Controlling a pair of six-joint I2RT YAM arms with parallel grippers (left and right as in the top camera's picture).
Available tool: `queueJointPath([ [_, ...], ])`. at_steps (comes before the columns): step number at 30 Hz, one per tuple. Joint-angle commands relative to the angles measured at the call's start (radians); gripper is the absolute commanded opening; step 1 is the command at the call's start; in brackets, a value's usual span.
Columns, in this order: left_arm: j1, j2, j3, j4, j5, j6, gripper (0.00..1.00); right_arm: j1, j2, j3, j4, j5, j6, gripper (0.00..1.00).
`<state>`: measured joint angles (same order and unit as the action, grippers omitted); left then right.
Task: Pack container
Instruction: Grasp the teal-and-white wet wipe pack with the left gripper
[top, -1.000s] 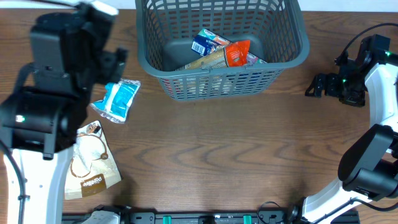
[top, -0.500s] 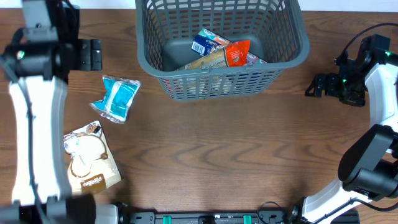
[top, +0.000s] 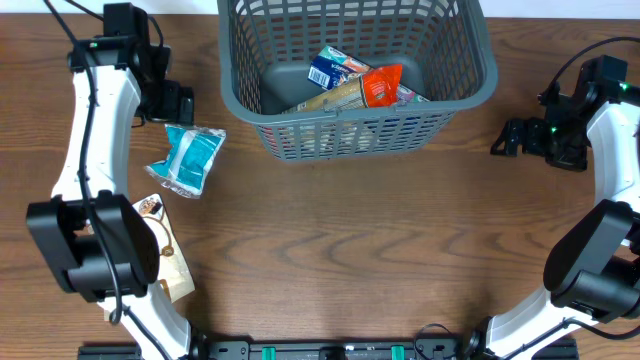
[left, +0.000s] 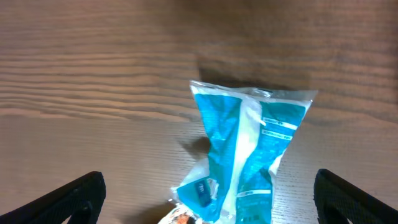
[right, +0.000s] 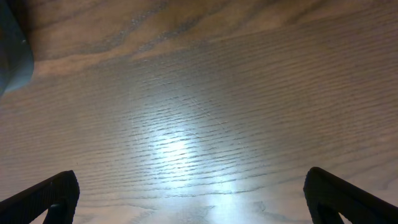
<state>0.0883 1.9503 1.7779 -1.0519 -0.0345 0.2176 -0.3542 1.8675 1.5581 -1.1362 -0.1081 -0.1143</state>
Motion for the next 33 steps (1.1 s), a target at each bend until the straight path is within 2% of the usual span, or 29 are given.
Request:
queueJointPath([
  [1, 0.003, 0.064, -0.003, -0.023, 0.061, 0.04, 0.99, 0.009, -0.004, -0.003, 0.001, -0.001, -0.014, 0.99],
  [7, 0.003, 0.13, -0.004, -0.086, 0.084, 0.052, 0.99, 0.009, -0.004, -0.003, 0.001, -0.001, -0.014, 0.99],
  [16, 0.003, 0.135, -0.03, -0.114, 0.158, 0.103, 0.99, 0.009, -0.004, -0.003, 0.007, 0.0, -0.015, 0.99],
  [28, 0.003, 0.135, -0.151, -0.011, 0.158, 0.104, 0.99, 0.009, -0.004, -0.003, -0.008, 0.007, -0.015, 0.99],
  [33, 0.004, 0.135, -0.18, 0.041, 0.144, 0.147, 0.99, 0.009, -0.004, -0.003, -0.012, 0.007, -0.014, 0.99],
])
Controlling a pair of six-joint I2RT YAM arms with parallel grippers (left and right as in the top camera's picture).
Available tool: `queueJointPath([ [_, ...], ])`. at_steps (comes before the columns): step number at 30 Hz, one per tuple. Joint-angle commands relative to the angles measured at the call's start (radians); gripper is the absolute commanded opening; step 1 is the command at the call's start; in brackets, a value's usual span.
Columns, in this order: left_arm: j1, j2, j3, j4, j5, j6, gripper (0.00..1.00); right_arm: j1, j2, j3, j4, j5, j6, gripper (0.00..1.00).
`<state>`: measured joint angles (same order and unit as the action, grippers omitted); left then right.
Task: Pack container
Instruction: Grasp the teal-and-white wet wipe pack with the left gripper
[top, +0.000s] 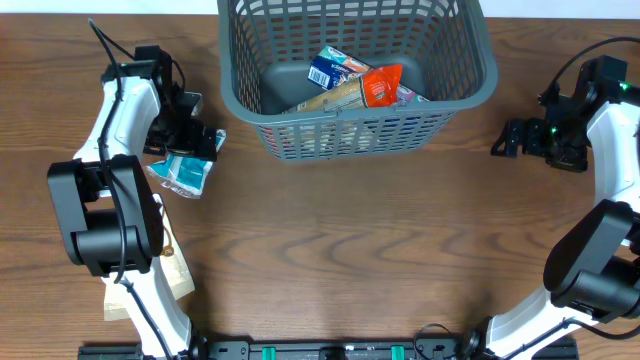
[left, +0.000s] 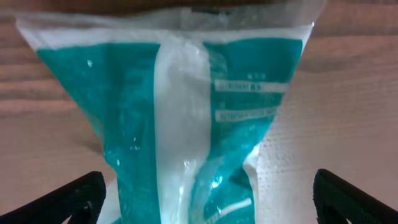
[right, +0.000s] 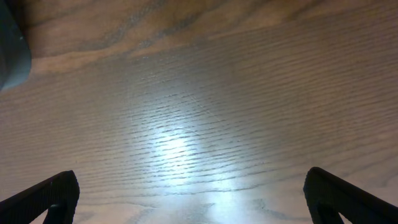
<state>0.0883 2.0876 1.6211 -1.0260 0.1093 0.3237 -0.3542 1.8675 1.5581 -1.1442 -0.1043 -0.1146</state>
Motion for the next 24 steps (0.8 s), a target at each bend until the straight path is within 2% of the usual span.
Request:
queueJointPath([
  [1, 0.005, -0.002, -0.033, 0.028, -0.009, 0.042, 0.99, 0.009, -0.004, -0.003, -0.005, 0.003, -0.014, 0.99],
  [17, 0.009, -0.002, -0.195, 0.194, -0.039, 0.05, 0.98, 0.009, -0.004, -0.003, -0.015, 0.003, -0.014, 0.99],
  [18, 0.01, -0.002, -0.196, 0.194, -0.039, 0.05, 0.84, 0.009, -0.004, -0.003, -0.015, 0.003, -0.014, 0.99],
  [20, 0.01, -0.002, -0.196, 0.195, -0.039, 0.05, 0.47, 0.009, -0.004, -0.003, -0.015, 0.003, -0.014, 0.99],
  [21, 0.01, -0.002, -0.196, 0.195, -0.039, 0.049, 0.35, 0.009, -0.004, -0.003, -0.015, 0.003, -0.014, 0.99],
  [23, 0.01, -0.002, -0.196, 0.195, -0.039, 0.049, 0.21, 0.009, -0.004, -0.003, -0.015, 0.003, -0.014, 0.99],
  [24, 0.01, -0.002, -0.196, 0.194, -0.039, 0.048, 0.19, 0.009, -0.004, -0.003, -0.015, 0.003, -0.014, 0.99],
])
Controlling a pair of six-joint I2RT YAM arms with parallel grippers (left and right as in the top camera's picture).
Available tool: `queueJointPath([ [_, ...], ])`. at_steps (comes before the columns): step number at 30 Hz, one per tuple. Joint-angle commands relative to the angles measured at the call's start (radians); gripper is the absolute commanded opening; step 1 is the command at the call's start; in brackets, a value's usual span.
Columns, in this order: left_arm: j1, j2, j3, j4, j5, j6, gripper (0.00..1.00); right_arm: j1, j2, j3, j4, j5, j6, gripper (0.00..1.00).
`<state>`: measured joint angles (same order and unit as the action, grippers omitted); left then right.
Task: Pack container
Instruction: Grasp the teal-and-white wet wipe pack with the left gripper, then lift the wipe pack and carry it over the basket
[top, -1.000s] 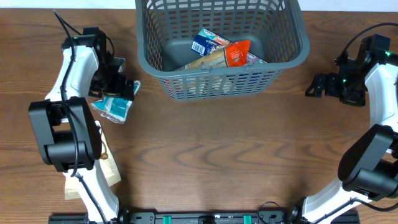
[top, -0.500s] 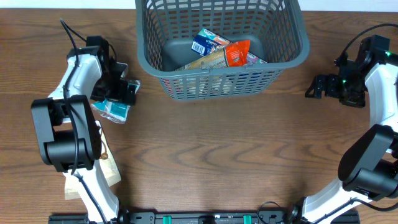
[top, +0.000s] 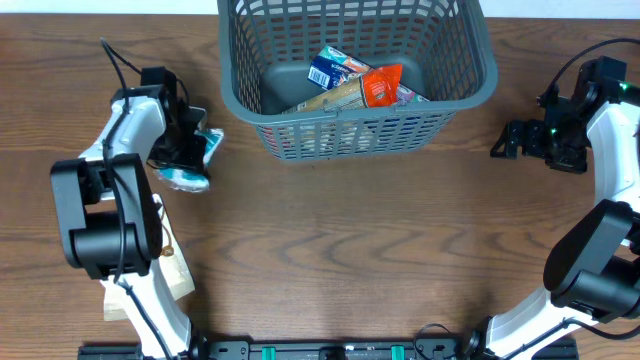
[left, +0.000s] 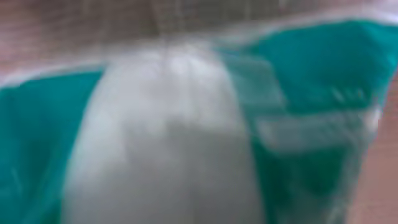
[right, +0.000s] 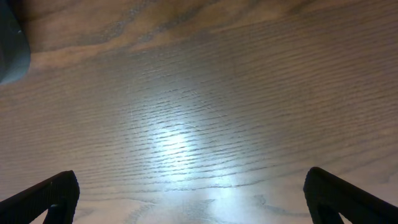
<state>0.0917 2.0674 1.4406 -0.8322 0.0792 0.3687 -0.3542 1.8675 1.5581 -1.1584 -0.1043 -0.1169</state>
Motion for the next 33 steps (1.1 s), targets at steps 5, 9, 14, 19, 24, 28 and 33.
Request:
queueJointPath([
  [5, 0.006, 0.014, -0.016, -0.004, -0.009, -0.008, 0.06, 0.009, -0.004, -0.003, -0.001, 0.003, -0.012, 0.99],
  [9, 0.006, -0.014, -0.015, -0.007, -0.009, -0.042, 0.06, 0.009, -0.004, -0.003, -0.001, 0.003, -0.012, 0.99],
  [14, 0.006, -0.113, -0.014, -0.013, -0.009, -0.053, 0.06, 0.009, -0.004, -0.003, 0.0, 0.003, -0.012, 0.99],
  [19, 0.006, -0.284, -0.014, -0.01, -0.012, -0.052, 0.06, 0.009, -0.004, -0.003, 0.0, 0.003, -0.012, 0.99],
  [24, 0.006, -0.46, -0.014, 0.02, -0.012, -0.053, 0.06, 0.009, -0.004, -0.003, 0.0, 0.004, -0.013, 0.99],
  [28, 0.006, -0.6, -0.014, 0.042, -0.011, -0.06, 0.06, 0.009, -0.004, -0.003, 0.0, 0.015, -0.016, 0.99],
  [33, -0.001, -0.767, -0.014, 0.151, 0.019, -0.059, 0.06, 0.009, -0.004, -0.003, 0.0, 0.026, -0.016, 0.99],
])
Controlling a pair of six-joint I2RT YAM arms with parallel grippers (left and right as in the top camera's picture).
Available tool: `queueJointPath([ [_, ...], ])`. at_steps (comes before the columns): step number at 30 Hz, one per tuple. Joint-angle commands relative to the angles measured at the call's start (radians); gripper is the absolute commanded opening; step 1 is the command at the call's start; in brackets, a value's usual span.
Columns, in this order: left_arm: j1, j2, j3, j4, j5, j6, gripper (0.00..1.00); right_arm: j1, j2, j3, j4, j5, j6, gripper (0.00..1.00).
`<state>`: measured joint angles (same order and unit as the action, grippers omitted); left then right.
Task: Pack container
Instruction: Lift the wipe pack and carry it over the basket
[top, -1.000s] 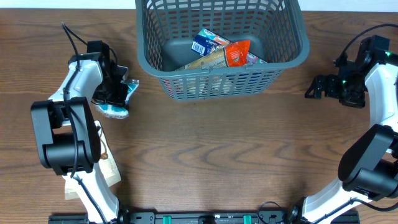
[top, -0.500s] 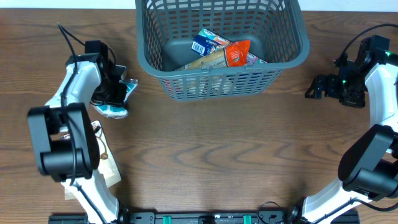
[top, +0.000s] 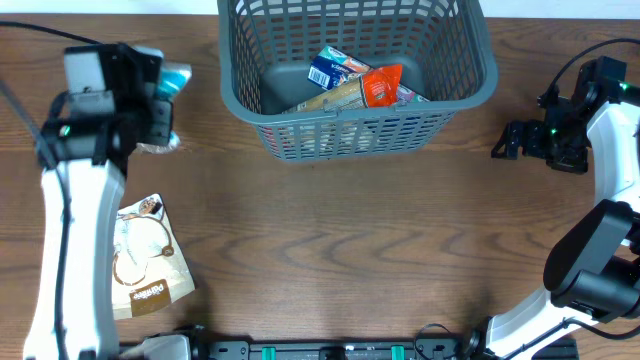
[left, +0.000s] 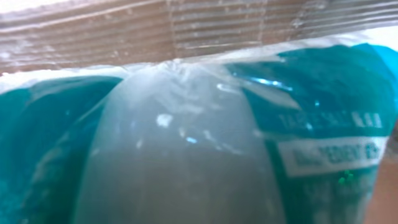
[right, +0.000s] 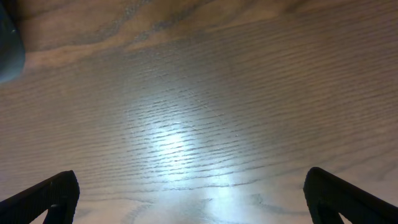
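Observation:
A teal and white plastic packet (top: 175, 78) hangs above the table left of the grey mesh basket (top: 340, 135), with my left gripper (top: 158, 108) shut on it. The packet (left: 186, 137) fills the left wrist view and hides the fingers. In the basket lie a blue and white packet (top: 337, 66), an orange packet (top: 382, 84) and a tan pack (top: 325, 98). My right gripper (top: 505, 140) is open above bare wood right of the basket, and nothing is between its fingertips (right: 193, 205).
A beige pouch with a picture on it (top: 145, 262) lies flat on the table at the front left, below my left arm. A corner of the grey basket (right: 7, 37) shows at the left edge of the right wrist view.
My left gripper, which was down on the teal packet on the table, now holds it lifted, higher and further left. The right arm has not moved.
My left gripper stood open just behind the teal packet lying on the table. It then came close over the packet, then was pressed onto it, and now carries it off the table. My right gripper stayed open at the right throughout.

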<state>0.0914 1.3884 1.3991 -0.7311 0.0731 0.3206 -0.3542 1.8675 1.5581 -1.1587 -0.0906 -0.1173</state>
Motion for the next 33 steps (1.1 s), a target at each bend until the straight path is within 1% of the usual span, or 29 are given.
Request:
queueJointPath([
  [1, -0.005, -0.116, 0.028, 0.08, 0.054, -0.008, 0.06, 0.009, -0.004, -0.003, 0.0, 0.012, -0.015, 0.99],
  [4, -0.021, -0.18, 0.035, 0.159, 0.165, 0.0, 0.06, 0.009, -0.004, -0.003, 0.005, 0.012, -0.015, 0.99],
  [7, -0.051, -0.195, 0.071, 0.2, 0.24, 0.0, 0.06, 0.009, -0.004, -0.003, 0.008, 0.012, -0.015, 0.99],
  [9, -0.087, -0.188, 0.111, 0.21, 0.245, 0.006, 0.06, 0.009, -0.004, -0.003, 0.01, 0.012, -0.015, 0.99],
  [12, -0.142, -0.162, 0.175, 0.212, 0.245, 0.046, 0.06, 0.009, -0.004, -0.003, 0.011, 0.012, -0.015, 0.99],
  [20, -0.274, 0.0, 0.374, 0.214, 0.245, 0.074, 0.06, 0.009, -0.004, -0.003, 0.014, 0.011, -0.015, 0.99],
  [26, -0.383, 0.153, 0.491, 0.215, 0.245, 0.162, 0.06, 0.009, -0.004, -0.003, 0.014, 0.011, -0.015, 0.99],
  [33, -0.468, 0.276, 0.522, 0.246, 0.244, 0.339, 0.06, 0.009, -0.004, -0.003, 0.013, 0.011, -0.015, 0.99],
])
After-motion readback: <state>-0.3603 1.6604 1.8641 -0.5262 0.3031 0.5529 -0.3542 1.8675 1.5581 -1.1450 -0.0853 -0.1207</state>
